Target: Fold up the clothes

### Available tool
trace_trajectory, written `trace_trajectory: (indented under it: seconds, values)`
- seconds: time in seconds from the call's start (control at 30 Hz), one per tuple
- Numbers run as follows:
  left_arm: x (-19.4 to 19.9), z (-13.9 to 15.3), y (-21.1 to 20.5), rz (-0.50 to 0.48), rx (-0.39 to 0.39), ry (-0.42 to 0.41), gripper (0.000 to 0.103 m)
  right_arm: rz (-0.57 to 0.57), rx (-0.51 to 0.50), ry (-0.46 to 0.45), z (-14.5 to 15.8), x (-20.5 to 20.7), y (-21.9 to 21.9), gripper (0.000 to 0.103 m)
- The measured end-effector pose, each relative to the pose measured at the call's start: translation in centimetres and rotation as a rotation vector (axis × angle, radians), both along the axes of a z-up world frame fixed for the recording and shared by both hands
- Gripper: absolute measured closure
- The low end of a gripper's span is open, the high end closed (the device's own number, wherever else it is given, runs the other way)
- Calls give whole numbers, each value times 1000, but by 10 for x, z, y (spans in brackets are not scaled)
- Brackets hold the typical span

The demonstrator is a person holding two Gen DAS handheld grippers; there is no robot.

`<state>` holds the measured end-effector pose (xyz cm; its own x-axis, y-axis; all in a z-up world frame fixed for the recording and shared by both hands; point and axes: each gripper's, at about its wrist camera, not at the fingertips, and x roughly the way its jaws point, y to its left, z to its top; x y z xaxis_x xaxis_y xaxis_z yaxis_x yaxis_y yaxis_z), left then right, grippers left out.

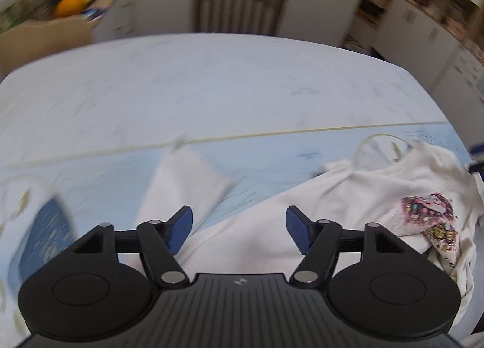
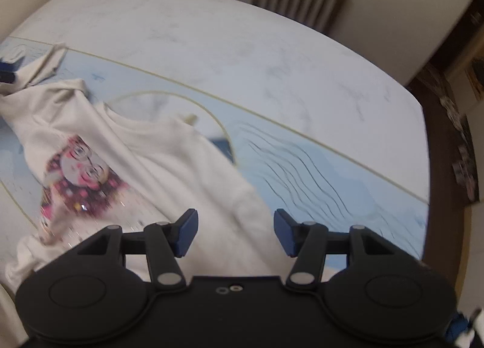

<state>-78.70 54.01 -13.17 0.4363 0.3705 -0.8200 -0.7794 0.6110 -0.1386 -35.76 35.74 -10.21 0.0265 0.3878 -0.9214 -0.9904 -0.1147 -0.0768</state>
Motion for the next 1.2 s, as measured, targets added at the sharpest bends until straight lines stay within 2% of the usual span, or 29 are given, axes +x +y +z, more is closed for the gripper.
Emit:
trace_trajectory:
  seconds: [0.07, 0.27, 0.43, 0.5, 0.53, 0.57, 0.6, 0.63, 0.73, 0.8, 0.93, 1.07, 1.13, 1.2]
  values:
    - [29, -5, 5, -81, -29, -21, 35, 37, 12, 1, -4, -11, 15, 0]
    - [104, -32, 16, -254, -93, 25, 35, 89, 0, -6, -27, -22, 57, 0]
    - [130, -50, 10, -339, -127, 45, 35, 85, -40, 10, -50, -13, 76, 0]
    - [129, -53, 10, -337, -137, 48, 37, 86, -56, 36, -56, -12, 82, 0]
    - [129, -55, 10, -335, -142, 50, 42, 89, -67, 55, -59, -12, 85, 0]
    - [129, -56, 10, -334, -147, 51, 49, 98, -72, 78, -61, -13, 87, 0]
    - [129, -58, 10, -332, -151, 53, 65, 107, -74, 92, -61, -17, 88, 0]
    - [129, -59, 12, -319, -153, 68, 74, 124, -78, 100, -64, -21, 90, 0]
    - [123, -60, 16, -280, -151, 68, 87, 166, -84, 78, -72, -36, 94, 0]
    - [119, -58, 18, -252, -147, 60, 91, 176, -89, 74, -72, -39, 94, 0]
    - [104, -45, 21, -197, -106, 34, 95, 178, -2, 57, -52, -33, 93, 0]
    - [85, -33, 30, -130, -89, -5, 96, 31, 117, 21, -26, -5, 104, 0]
    - [77, -32, 39, -96, -109, -30, 96, -32, 115, 22, -28, 9, 111, 0]
    - [81, -38, 43, -87, -123, -22, 96, -58, 97, 28, -40, 15, 112, 0]
